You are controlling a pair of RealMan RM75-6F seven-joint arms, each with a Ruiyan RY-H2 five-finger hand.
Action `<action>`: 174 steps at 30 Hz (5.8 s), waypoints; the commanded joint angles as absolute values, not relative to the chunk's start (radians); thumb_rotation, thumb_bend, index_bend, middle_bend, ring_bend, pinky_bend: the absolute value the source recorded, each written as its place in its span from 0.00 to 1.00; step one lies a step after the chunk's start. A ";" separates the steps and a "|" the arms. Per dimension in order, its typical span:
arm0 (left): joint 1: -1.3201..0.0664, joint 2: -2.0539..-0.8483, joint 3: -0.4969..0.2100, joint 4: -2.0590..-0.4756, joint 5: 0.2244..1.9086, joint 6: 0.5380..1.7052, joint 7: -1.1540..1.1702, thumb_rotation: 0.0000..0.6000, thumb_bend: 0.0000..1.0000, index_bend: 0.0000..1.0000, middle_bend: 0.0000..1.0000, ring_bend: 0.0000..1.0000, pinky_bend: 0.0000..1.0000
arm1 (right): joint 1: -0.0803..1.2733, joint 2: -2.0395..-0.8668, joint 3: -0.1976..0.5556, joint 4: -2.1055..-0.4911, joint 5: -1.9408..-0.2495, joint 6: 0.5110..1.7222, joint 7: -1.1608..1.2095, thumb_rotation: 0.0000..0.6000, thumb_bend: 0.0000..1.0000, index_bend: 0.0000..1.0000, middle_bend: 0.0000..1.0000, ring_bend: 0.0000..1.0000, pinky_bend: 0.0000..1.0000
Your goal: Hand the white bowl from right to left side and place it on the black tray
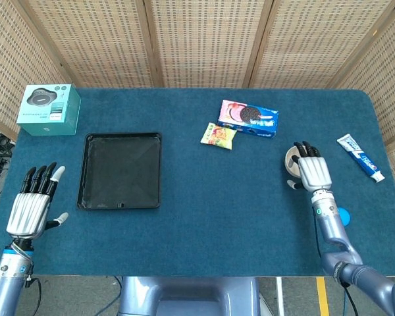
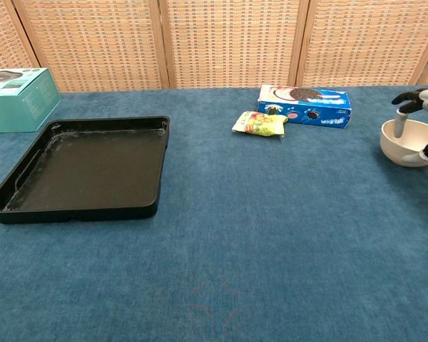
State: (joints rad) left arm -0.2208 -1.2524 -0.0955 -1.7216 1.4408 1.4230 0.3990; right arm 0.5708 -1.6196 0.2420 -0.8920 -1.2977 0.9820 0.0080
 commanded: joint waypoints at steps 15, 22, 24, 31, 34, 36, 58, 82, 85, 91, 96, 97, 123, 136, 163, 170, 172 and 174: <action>-0.225 -1.256 -0.090 -1.724 1.446 1.428 0.407 1.00 0.12 0.00 0.00 0.00 0.00 | 0.574 -1.649 0.226 -0.795 -1.253 0.928 0.020 1.00 0.37 0.56 0.21 0.04 0.19; -0.225 -1.256 -0.089 -1.723 1.450 1.432 0.402 1.00 0.12 0.00 0.00 0.00 0.00 | 0.582 -1.672 0.220 -0.756 -1.255 0.921 0.030 1.00 0.46 0.60 0.25 0.05 0.21; -0.226 -1.256 -0.089 -1.722 1.450 1.432 0.400 1.00 0.12 0.00 0.00 0.00 0.00 | 0.583 -1.677 0.220 -0.750 -1.255 0.920 0.031 1.00 0.51 0.61 0.26 0.06 0.21; -0.227 -1.256 -0.088 -1.721 1.452 1.432 0.397 1.00 0.12 0.00 0.00 0.00 0.00 | 0.583 -1.682 0.220 -0.743 -1.248 0.913 0.029 1.00 0.57 0.63 0.28 0.06 0.21; -0.227 -1.256 -0.087 -1.721 1.454 1.434 0.396 1.00 0.12 0.00 0.00 0.00 0.00 | 0.581 -1.681 0.218 -0.746 -1.247 0.917 0.026 1.00 0.57 0.64 0.29 0.06 0.21; -0.227 -1.256 -0.087 -1.722 1.454 1.434 0.396 1.00 0.12 0.00 0.00 0.00 0.00 | 0.580 -1.678 0.217 -0.750 -1.250 0.921 0.025 1.00 0.57 0.64 0.29 0.06 0.21; -0.225 -1.239 -0.090 -1.726 1.449 1.435 0.359 1.00 0.12 0.00 0.00 0.00 0.00 | 0.713 -1.643 0.282 -1.101 -1.272 0.987 -0.197 1.00 0.54 0.66 0.31 0.07 0.21; -0.233 -1.216 -0.107 -1.708 1.399 1.406 0.294 1.00 0.12 0.00 0.00 0.00 0.00 | 0.862 -1.813 0.279 -1.130 -1.234 0.914 -0.295 1.00 0.54 0.66 0.31 0.07 0.21; -0.232 -1.214 -0.106 -1.711 1.402 1.409 0.293 1.00 0.12 0.00 0.00 0.00 0.00 | 0.868 -1.828 0.273 -1.137 -1.240 0.920 -0.296 1.00 0.54 0.66 0.31 0.07 0.21; -0.232 -1.213 -0.104 -1.713 1.404 1.411 0.292 1.00 0.12 0.00 0.00 0.00 0.00 | 0.873 -1.845 0.266 -1.135 -1.235 0.922 -0.301 1.00 0.53 0.66 0.31 0.07 0.21; -0.232 -1.211 -0.104 -1.712 1.404 1.411 0.288 1.00 0.12 0.00 0.00 0.00 0.00 | 0.876 -1.848 0.254 -1.127 -1.241 0.918 -0.296 1.00 0.41 0.55 0.22 0.06 0.20; -0.232 -1.211 -0.104 -1.712 1.403 1.411 0.288 1.00 0.12 0.00 0.00 0.00 0.00 | 0.876 -1.847 0.252 -1.126 -1.242 0.916 -0.296 1.00 0.37 0.49 0.17 0.05 0.18; -0.235 -1.222 -0.086 -1.724 1.428 1.414 0.324 1.00 0.12 0.00 0.00 0.00 0.00 | 0.624 -1.493 0.191 -1.377 -1.198 1.148 -0.345 1.00 0.25 0.03 0.00 0.00 0.00; -0.240 -1.244 -0.073 -1.732 1.448 1.410 0.371 1.00 0.12 0.00 0.00 0.00 0.00 | 0.337 -1.349 0.070 -1.358 -1.315 1.417 -0.093 1.00 0.25 0.03 0.00 0.00 0.00; -0.561 -1.359 -0.242 -1.642 1.370 1.099 0.451 1.00 0.20 0.28 0.00 0.00 0.00 | 0.259 -1.326 0.110 -1.282 -1.379 1.429 0.141 1.00 0.25 0.03 0.00 0.00 0.00; -0.691 -1.456 -0.263 -1.543 1.323 0.967 0.480 1.00 0.22 0.39 0.00 0.00 0.00 | 0.252 -1.322 0.126 -1.272 -1.373 1.423 0.167 1.00 0.24 0.03 0.00 0.00 0.00; -0.729 -1.495 -0.262 -1.502 1.312 0.930 0.493 1.00 0.22 0.40 0.00 0.00 0.00 | 0.250 -1.321 0.130 -1.269 -1.371 1.423 0.176 1.00 0.25 0.03 0.00 0.00 0.00; -0.762 -1.533 -0.260 -1.463 1.304 0.905 0.506 1.00 0.22 0.41 0.00 0.00 0.00 | 0.248 -1.320 0.134 -1.265 -1.371 1.422 0.182 1.00 0.25 0.03 0.00 0.00 0.00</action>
State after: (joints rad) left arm -0.7243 -1.4931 -0.2592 -1.5036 1.3189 0.9384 0.4877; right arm 0.2488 -1.3205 0.1328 -1.2661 -1.3714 1.4226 0.1803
